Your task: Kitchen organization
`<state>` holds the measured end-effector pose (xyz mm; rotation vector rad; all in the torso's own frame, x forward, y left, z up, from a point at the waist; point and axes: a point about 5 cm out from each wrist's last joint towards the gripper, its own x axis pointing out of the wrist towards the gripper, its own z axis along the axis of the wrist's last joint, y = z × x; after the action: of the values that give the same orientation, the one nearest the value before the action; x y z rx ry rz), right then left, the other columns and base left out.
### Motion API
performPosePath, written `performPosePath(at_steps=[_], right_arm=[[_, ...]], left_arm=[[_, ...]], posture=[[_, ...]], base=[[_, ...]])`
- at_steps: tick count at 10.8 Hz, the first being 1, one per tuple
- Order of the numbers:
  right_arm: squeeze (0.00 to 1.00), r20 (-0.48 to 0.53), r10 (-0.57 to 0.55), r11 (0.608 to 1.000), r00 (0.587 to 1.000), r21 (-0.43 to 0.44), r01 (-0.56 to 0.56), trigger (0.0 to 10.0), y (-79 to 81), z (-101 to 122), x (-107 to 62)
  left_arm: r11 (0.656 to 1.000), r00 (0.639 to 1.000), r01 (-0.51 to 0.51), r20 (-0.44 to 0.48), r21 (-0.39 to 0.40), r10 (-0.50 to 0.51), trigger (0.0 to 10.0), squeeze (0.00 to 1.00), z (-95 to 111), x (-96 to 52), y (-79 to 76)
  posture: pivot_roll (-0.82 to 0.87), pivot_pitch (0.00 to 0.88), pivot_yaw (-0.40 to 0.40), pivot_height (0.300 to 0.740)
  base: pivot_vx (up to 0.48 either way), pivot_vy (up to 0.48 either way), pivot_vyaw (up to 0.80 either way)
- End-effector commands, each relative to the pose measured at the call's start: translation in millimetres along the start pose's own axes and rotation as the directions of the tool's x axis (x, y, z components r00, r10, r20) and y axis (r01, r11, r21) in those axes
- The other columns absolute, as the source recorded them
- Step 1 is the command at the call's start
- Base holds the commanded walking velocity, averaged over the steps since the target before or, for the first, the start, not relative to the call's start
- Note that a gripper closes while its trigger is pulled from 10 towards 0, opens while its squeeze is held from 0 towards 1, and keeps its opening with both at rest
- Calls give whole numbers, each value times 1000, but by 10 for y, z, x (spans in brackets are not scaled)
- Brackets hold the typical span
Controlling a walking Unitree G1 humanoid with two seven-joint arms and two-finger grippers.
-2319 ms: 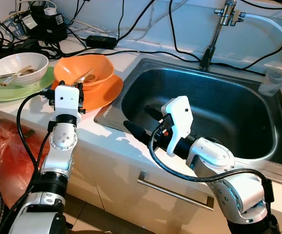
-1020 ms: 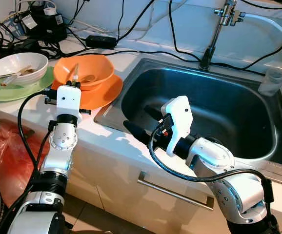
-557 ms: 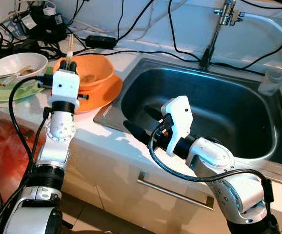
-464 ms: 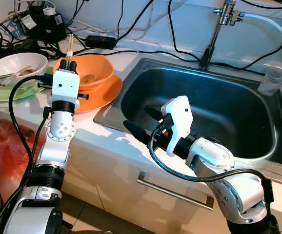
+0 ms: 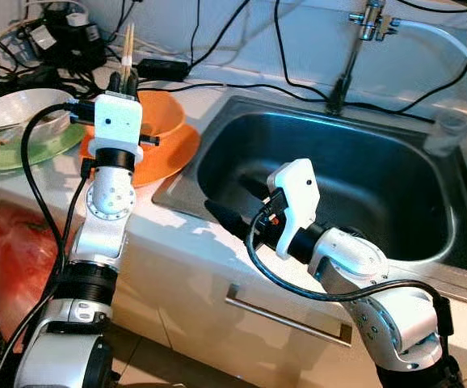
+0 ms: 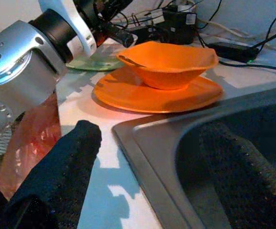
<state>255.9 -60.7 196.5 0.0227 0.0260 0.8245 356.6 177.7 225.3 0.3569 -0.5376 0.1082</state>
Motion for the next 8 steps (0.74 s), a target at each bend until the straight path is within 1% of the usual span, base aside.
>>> performPosePath(at_steps=[1,2,3,5,6,8], right_arm=[[0,18,-7,1000,1000,-9,7,10000,-1,38,-5],[0,18,-7,1000,1000,-9,7,10000,4,38,-2],[0,16,-12,1000,1000,-10,12,10000,4,37,-3],[0,-4,-51,998,999,-35,51,10000,-19,24,-24],[0,-20,-80,995,997,-55,78,10000,-38,12,-41],[0,-45,-168,982,985,-91,163,10000,-124,-3,-112]], left_arm=[[999,999,26,21,-27,-26,0,0,85,45,-54],[996,999,52,20,-68,-50,0,0,108,61,-122],[981,992,124,25,-150,-121,0,0,146,64,-290],[943,974,226,48,-245,-222,0,0,210,36,-545],[923,963,270,49,-275,-267,0,0,221,21,-648],[891,941,330,32,-312,-338,0,0,173,-26,-781]], posture=[[-66,0,17,740],[-69,0,20,740],[-77,0,22,740],[-100,0,31,740],[-116,0,40,740],[-157,0,60,740]], base=[[0,0,0],[0,0,0],[0,0,0],[0,0,0],[0,0,0],[0,0,0]])
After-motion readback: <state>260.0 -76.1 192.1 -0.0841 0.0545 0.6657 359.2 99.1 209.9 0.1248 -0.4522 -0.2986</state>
